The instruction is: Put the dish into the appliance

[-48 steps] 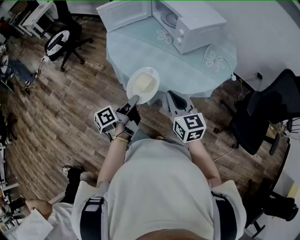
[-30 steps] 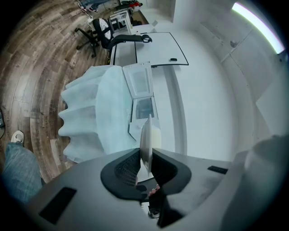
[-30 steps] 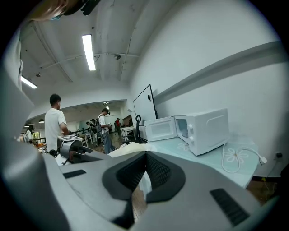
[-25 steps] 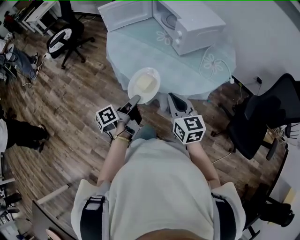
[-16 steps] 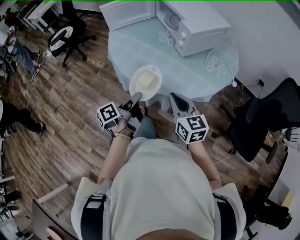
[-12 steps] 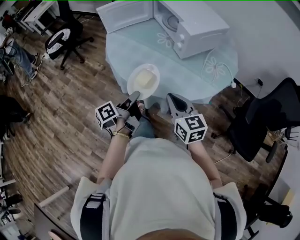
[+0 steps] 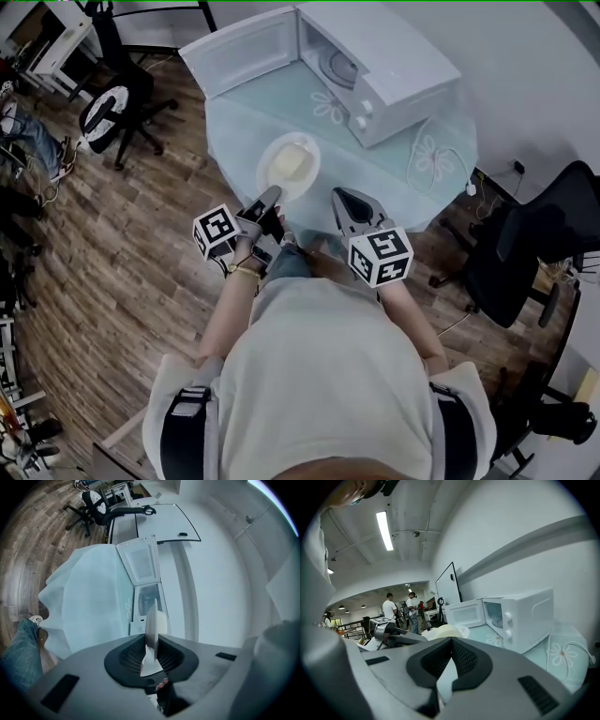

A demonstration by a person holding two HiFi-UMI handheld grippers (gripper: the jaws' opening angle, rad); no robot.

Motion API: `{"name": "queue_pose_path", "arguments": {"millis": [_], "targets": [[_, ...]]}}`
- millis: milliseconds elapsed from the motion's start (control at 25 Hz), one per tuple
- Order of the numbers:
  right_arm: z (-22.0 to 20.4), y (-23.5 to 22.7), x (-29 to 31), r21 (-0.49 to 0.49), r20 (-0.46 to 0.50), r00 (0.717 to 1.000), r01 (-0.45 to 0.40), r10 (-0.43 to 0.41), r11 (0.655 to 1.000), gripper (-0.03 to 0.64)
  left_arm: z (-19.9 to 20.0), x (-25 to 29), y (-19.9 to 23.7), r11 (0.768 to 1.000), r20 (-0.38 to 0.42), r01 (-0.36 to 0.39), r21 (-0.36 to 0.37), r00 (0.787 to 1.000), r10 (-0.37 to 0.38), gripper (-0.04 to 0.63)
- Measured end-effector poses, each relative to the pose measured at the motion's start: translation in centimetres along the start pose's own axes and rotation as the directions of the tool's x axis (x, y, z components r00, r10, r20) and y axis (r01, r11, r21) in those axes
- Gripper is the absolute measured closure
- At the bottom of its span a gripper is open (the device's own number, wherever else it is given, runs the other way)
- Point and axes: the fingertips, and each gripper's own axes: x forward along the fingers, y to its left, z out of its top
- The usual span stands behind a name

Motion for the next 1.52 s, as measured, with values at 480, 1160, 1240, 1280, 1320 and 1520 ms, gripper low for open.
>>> {"name": "queue_pose_path", "arguments": {"millis": [480, 1160, 1240, 1280, 1320, 1520], "targets": [[3.7, -2.6, 8.8, 0.024, 0.01, 0.996, 0.089, -0.089, 0.996, 0.611, 8.8, 5.5, 0.0, 1.0, -0.094, -0.008, 0.009, 0.996, 0.009, 0.54], [5.1, -6.9, 15.9, 0.074, 0.001, 0.971, 0.24, -0.241, 0.968, 0.611, 16.1, 14.6, 1.8, 1.0, -0.258, -0.019, 0.015, 0.966, 0.022, 0.54], [5.1, -7.2, 16.5, 0.076, -0.006, 0.968, 0.252, -0.252, 0.965, 0.611, 16.8, 15.8, 1.7, 1.0, -0.273, -0.008, 0.008, 0.962, 0.01, 0.54], [5.0, -7.3, 16.7, 0.079, -0.01, 0.966, 0.257, -0.257, 0.963, 0.611, 17.1, 16.4, 1.8, 1.0, -0.28, -0.007, 0.007, 0.96, 0.008, 0.54], [4.9, -7.5, 17.0, 0.084, -0.014, 0.965, 0.263, -0.263, 0.961, 0.611, 17.4, 17.0, 1.7, 1.0, -0.288, -0.002, 0.004, 0.958, 0.003, 0.54], [4.9, -8.3, 18.1, 0.108, -0.029, 0.959, 0.285, -0.283, 0.953, 0.611, 18.2, 20.5, 1.3, 1.0, -0.335, 0.024, -0.01, 0.942, -0.026, 0.54]]}}
